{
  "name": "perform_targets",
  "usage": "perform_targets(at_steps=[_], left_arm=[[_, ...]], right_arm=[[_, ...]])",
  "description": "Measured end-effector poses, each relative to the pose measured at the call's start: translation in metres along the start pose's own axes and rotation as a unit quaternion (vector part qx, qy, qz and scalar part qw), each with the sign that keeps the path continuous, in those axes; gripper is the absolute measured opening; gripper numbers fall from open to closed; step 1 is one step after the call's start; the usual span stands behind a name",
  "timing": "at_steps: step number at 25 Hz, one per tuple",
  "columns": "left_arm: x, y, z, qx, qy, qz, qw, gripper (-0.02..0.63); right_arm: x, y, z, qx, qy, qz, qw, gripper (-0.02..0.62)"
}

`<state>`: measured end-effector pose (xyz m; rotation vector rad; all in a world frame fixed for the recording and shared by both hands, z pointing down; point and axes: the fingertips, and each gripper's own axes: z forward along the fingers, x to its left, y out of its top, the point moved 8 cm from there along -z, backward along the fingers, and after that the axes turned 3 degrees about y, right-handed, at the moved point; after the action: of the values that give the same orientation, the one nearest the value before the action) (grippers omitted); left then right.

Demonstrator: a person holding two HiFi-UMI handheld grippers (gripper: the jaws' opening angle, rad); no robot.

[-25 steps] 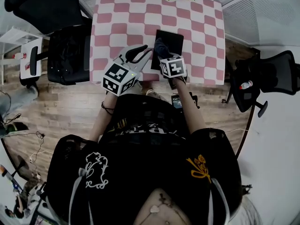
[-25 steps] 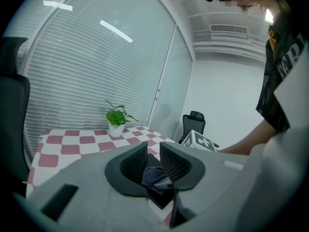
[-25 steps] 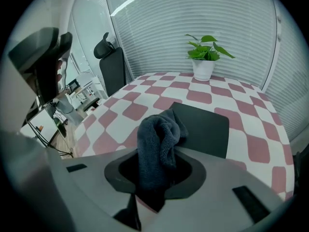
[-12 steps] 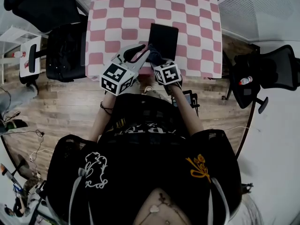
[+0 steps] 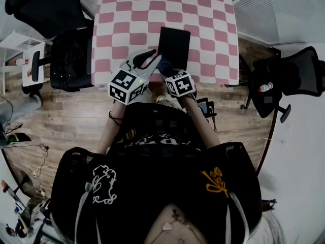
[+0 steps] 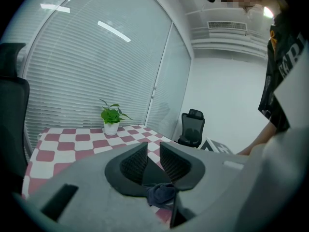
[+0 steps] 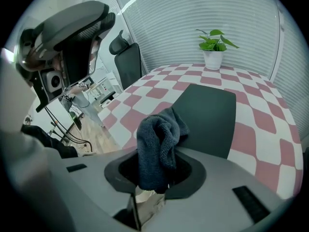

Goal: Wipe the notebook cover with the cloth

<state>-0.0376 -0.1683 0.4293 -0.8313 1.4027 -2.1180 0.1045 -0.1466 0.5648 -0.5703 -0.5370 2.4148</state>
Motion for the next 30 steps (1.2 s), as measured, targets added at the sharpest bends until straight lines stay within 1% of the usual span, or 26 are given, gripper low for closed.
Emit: perform_targets(at_steps=[2, 6, 11, 15, 22, 26, 30], left_arm=[[0.0, 0.002, 0.003, 0.0, -0.005, 0.002, 1.0, 0.074], [0.005, 0.005, 0.009, 0.001, -0.012, 0.005, 0.9999, 0.074], [0.015, 0.009, 0.018, 0.005, -0.019, 0.004, 0.9998, 0.074], [0.023, 0.01, 0.023, 0.011, -0.025, 0.003, 0.9996, 0.074], [0.035, 0.01, 0.024, 0.017, -0.03, 0.0, 0.9994, 0.074], [0.042, 0.01, 0.022, 0.018, -0.027, -0.002, 0.9995, 0.074], [0.045, 0.009, 0.02, 0.019, -0.024, -0.004, 0.9995, 0.074]], right_arm=[[-0.003, 0.006, -0.007, -0.011, -0.001, 0.004, 1.0, 0.091], [-0.019, 0.031, -0.025, -0.048, -0.01, 0.019, 0.999, 0.091], [-0.06, 0.064, -0.037, -0.071, -0.053, 0.031, 0.996, 0.091], [-0.093, 0.082, -0.033, -0.068, -0.089, 0.04, 0.993, 0.091], [-0.125, 0.104, -0.011, -0.045, -0.12, 0.042, 0.991, 0.091], [-0.134, 0.101, 0.007, -0.012, -0.127, 0.033, 0.991, 0.091], [-0.132, 0.096, 0.012, -0.012, -0.124, 0.036, 0.992, 0.091]])
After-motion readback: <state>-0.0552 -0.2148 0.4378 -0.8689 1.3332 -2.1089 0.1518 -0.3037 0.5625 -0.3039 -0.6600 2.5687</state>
